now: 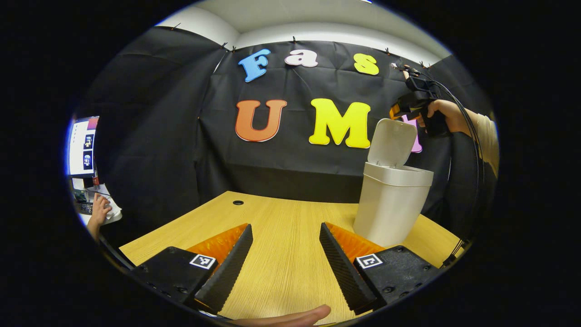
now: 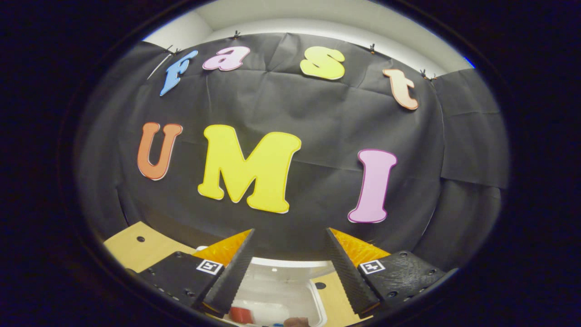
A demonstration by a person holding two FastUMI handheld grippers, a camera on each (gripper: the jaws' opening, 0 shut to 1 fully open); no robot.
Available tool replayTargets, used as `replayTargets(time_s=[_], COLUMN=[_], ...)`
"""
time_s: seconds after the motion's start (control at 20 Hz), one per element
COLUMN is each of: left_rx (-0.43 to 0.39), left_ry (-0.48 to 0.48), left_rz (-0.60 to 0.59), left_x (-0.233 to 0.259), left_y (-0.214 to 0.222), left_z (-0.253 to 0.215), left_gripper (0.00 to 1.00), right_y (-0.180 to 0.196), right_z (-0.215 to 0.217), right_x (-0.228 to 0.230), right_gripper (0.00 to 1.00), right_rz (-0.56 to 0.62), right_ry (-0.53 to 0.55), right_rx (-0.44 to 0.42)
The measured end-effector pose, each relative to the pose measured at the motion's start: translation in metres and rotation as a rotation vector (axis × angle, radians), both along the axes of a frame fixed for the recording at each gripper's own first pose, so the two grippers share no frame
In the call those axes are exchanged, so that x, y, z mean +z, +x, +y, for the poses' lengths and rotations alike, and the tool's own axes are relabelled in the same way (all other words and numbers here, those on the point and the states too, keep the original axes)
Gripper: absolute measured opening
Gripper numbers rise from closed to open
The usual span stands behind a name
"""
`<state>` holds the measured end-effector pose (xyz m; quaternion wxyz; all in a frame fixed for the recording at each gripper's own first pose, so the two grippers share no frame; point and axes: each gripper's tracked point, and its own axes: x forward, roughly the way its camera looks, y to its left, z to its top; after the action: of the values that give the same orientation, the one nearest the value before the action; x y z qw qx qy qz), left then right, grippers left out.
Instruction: Press the lid of the desktop garbage bin to open it, pick up the crumpled paper on the desktop and throw it into the bin, then pick up the pop can on the desktop and drop it into the bin, and finally close the garbage bin lid.
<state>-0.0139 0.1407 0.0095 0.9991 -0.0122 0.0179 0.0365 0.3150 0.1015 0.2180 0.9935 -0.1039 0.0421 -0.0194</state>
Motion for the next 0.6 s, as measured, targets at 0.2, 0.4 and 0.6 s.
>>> replayTargets(time_s=[0.2, 0.4, 0.6], left_rx=[0.003, -0.019, -0.022], left_ry=[0.010, 0.010, 0.015], left_rz=[0.000, 0.002, 0.006], left_x=[0.001, 0.001, 0.000], left_y=[-0.001, -0.002, -0.002], left_z=[-0.001, -0.009, -0.009], left_gripper=[0.96, 0.96, 0.96], right_y=[-0.008, -0.023, -0.033], right_z=[-0.004, -0.009, -0.014], right_x=[-0.038, -0.079, -0.106], right_gripper=[0.94, 0.95, 0.94], right_rz=[0.144, 0.310, 0.424], right_ry=[-0.020, 0.044, 0.107], right_rx=[-0.026, -0.064, -0.112])
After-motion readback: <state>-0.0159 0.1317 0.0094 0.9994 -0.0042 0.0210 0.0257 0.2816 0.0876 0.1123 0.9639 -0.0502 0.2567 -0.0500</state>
